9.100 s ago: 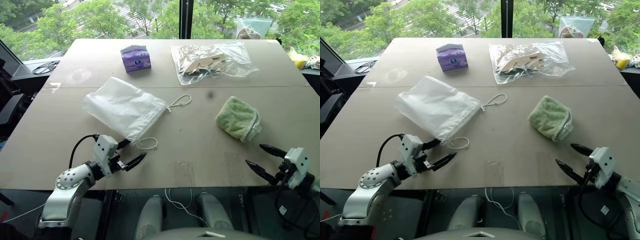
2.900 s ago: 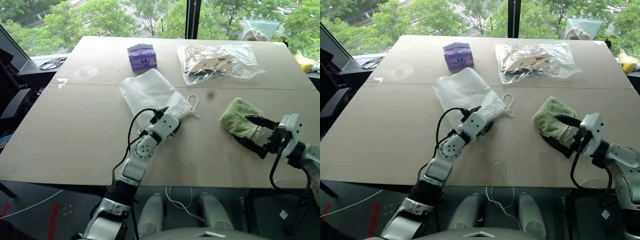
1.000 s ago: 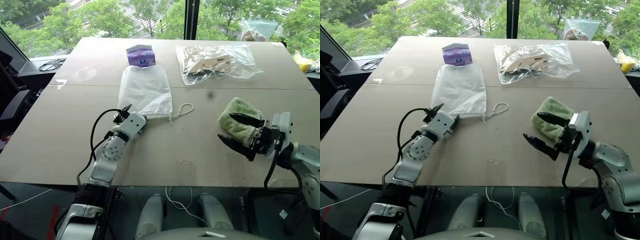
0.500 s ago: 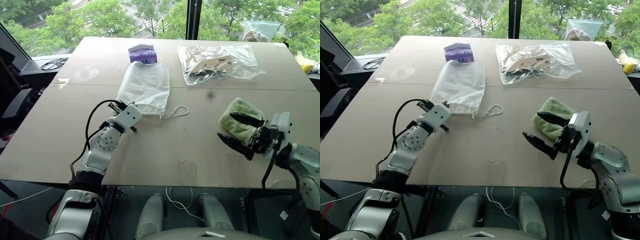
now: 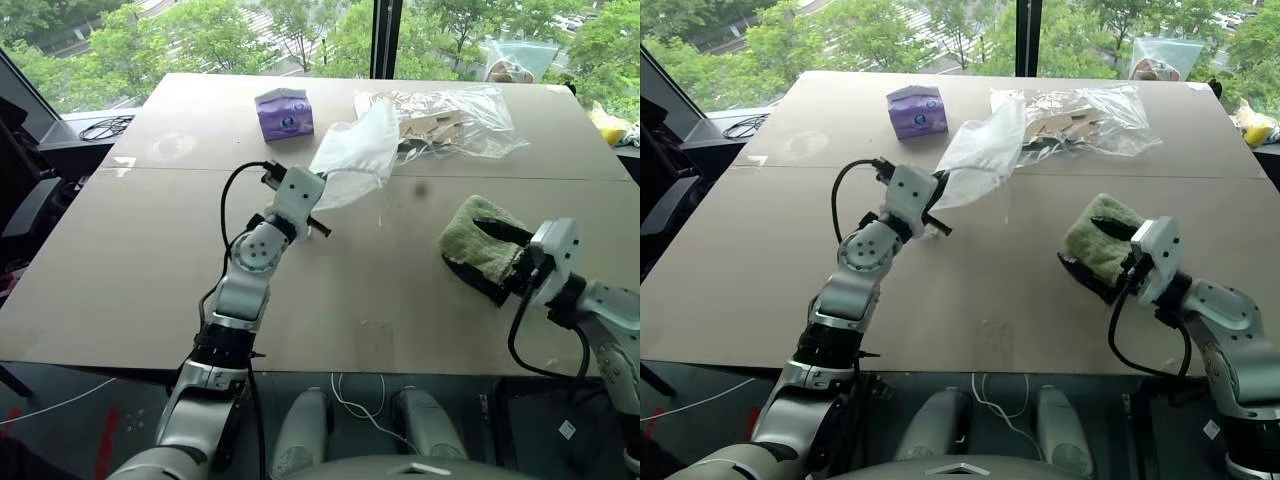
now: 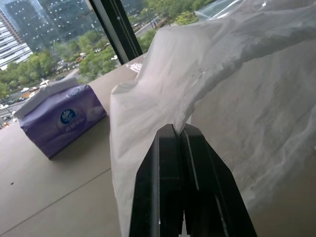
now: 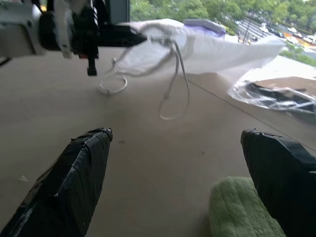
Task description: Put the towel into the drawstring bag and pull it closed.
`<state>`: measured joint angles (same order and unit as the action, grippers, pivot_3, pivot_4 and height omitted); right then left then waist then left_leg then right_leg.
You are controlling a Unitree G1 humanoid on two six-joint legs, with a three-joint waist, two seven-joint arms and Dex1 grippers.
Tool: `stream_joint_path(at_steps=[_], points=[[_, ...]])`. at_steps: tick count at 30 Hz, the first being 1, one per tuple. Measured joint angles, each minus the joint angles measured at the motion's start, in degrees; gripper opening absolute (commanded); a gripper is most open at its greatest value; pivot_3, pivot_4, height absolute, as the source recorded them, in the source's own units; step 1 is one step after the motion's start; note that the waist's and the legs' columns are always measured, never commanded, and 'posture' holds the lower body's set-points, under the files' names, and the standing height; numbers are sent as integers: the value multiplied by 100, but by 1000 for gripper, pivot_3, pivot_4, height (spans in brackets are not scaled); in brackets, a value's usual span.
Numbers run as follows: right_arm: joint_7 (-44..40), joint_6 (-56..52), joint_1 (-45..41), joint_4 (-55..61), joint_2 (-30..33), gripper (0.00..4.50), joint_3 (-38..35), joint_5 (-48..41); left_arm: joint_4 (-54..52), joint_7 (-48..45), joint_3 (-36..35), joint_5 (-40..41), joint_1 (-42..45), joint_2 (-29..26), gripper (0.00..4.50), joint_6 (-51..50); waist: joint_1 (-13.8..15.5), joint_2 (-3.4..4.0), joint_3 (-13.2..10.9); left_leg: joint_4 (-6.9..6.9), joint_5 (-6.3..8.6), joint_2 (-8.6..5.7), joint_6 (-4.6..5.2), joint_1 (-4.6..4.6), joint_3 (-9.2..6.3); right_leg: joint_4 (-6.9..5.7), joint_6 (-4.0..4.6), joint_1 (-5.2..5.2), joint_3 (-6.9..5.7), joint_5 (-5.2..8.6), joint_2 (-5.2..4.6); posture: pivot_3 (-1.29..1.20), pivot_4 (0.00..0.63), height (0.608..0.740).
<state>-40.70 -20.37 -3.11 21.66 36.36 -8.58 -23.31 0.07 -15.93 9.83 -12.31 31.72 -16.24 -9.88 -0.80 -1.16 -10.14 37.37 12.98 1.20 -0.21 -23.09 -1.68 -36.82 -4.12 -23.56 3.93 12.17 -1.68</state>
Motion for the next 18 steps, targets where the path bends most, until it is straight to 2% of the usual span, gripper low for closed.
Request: stream_joint_path(at_steps=[3,5,13,15,18], points=[[119,-207,-14,-8,187,4500,192,317,-188,-20,216,-276,116,-18,18,-155,-37,0,0,-14,0,2,0,7,0,0,1,-1,2,0,3,0,150,740],[278,-315,-72,-31,413,4500,563,847,-176,-57,221,-390,194,-95,18,-304,-54,1,-1,-20,0,6,0,4,-4,0,2,-9,1,1,10,0,150,740],[1345,-257,-744,-685,359,4500,1334,2593,-43,-74,314,-675,538,-214,18,-347,-1,0,-1,-4,0,1,0,-8,0,2,15,-10,3,9,3,0,150,740],[1601,-207,-841,-931,82,4500,1300,2726,-21,-89,318,-674,531,-210,18,-359,0,-1,-1,-6,0,2,0,-15,-3,4,1,-14,0,0,4,0,150,740],[1877,-485,-1109,-1125,-484,4500,857,2397,-20,-132,378,-671,530,-160,18,-354,-12,0,-1,-5,0,1,0,-23,-6,4,11,-18,0,-8,4,0,150,740]])
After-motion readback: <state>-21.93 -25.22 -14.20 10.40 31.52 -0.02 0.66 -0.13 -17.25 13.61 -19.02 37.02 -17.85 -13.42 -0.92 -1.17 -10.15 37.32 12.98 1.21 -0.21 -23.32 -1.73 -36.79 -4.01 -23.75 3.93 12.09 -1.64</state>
